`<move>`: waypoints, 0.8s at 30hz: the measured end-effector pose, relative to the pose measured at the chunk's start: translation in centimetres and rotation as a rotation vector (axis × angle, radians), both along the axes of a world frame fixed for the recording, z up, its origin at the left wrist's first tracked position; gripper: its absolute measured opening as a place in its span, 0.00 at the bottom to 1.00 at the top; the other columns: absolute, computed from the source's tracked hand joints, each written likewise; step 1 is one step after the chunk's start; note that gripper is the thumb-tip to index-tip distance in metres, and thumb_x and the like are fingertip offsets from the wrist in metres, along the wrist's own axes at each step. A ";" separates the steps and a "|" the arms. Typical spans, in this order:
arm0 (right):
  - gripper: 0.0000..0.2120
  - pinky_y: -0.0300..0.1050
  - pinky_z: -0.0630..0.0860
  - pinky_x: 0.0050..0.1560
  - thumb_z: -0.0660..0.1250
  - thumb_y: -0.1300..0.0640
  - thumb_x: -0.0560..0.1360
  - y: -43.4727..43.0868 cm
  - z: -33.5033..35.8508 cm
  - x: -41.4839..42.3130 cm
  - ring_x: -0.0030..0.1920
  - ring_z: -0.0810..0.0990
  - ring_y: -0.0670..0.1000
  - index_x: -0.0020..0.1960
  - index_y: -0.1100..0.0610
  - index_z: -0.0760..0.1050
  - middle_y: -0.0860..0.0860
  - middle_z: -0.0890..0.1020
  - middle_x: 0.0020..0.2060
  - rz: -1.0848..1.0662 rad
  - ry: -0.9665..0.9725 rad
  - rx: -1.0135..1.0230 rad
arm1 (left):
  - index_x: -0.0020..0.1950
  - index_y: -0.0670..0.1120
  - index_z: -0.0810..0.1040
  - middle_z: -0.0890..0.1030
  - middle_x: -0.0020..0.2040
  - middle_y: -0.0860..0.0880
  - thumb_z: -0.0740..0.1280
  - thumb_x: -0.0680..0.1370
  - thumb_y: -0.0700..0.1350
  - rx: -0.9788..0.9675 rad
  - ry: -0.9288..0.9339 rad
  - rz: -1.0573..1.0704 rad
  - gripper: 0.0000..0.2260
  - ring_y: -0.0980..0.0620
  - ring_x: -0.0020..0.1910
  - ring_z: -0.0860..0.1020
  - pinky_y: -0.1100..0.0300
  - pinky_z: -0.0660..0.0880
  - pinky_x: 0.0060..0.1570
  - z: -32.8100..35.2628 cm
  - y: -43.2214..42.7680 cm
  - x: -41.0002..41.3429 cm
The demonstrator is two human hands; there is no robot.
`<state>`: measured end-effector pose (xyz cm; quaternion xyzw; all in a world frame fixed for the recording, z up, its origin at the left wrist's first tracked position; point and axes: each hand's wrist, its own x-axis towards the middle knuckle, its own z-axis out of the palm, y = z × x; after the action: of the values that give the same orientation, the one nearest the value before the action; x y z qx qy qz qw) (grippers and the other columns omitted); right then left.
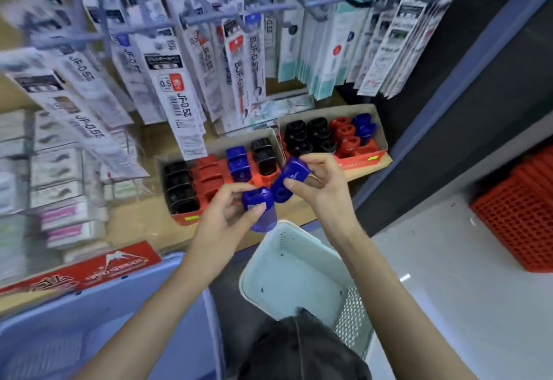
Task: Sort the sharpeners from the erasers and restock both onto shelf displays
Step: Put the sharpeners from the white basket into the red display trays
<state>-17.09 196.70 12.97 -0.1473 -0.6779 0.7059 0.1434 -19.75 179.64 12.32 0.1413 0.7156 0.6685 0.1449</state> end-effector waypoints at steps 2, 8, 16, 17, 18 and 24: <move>0.18 0.33 0.74 0.45 0.73 0.70 0.68 -1.1 0.3 -1.8 0.44 0.79 0.41 0.48 0.52 0.71 0.49 0.81 0.43 0.042 0.022 0.092 | 0.50 0.50 0.74 0.80 0.48 0.53 0.68 0.74 0.34 0.008 -0.010 0.094 0.12 0.64 0.42 0.79 0.71 0.74 0.40 0.2 -1.4 0.1; 0.18 0.42 0.76 0.51 0.71 0.69 0.70 -3.1 -1.1 -5.6 0.48 0.79 0.50 0.46 0.50 0.68 0.52 0.81 0.47 0.219 -0.048 0.450 | 0.51 0.51 0.74 0.80 0.51 0.50 0.68 0.75 0.35 -0.029 -0.055 0.192 0.12 0.63 0.41 0.79 0.70 0.75 0.42 0.1 -5.3 -0.1; 0.13 0.50 0.74 0.51 0.74 0.65 0.68 -2.4 -2.1 -5.5 0.48 0.75 0.55 0.51 0.61 0.77 0.54 0.74 0.48 0.307 0.034 1.086 | 0.55 0.49 0.75 0.80 0.54 0.50 0.69 0.74 0.37 -0.060 -0.117 0.206 0.12 0.62 0.44 0.80 0.69 0.76 0.44 0.0 -6.1 -0.3; 0.13 0.50 0.72 0.47 0.75 0.64 0.67 -2.4 -2.6 -5.4 0.46 0.75 0.57 0.50 0.60 0.78 0.55 0.76 0.47 0.295 0.061 1.205 | 0.54 0.50 0.75 0.80 0.54 0.50 0.70 0.74 0.37 -0.064 -0.118 0.203 0.12 0.62 0.43 0.80 0.69 0.76 0.43 0.0 -6.1 -0.3; 0.13 0.49 0.70 0.45 0.76 0.63 0.66 -2.6 -2.8 -5.3 0.45 0.75 0.59 0.50 0.60 0.80 0.56 0.77 0.46 0.270 0.086 1.285 | 0.54 0.50 0.75 0.80 0.53 0.50 0.70 0.74 0.38 -0.069 -0.119 0.199 0.12 0.63 0.44 0.80 0.70 0.76 0.43 0.1 -6.1 -0.3; 0.17 0.44 0.65 0.58 0.67 0.56 0.76 -2.6 -1.0 -3.7 0.57 0.70 0.53 0.65 0.53 0.75 0.52 0.75 0.56 0.287 0.005 1.057 | 0.53 0.50 0.75 0.81 0.52 0.52 0.71 0.74 0.39 -0.063 -0.094 0.145 0.11 0.56 0.51 0.80 0.66 0.76 0.49 1.3 -5.5 -0.3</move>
<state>-20.83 194.11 11.94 0.0404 -0.9531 0.2820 0.1020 -20.04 174.10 13.61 0.0529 0.7369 0.6605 0.1340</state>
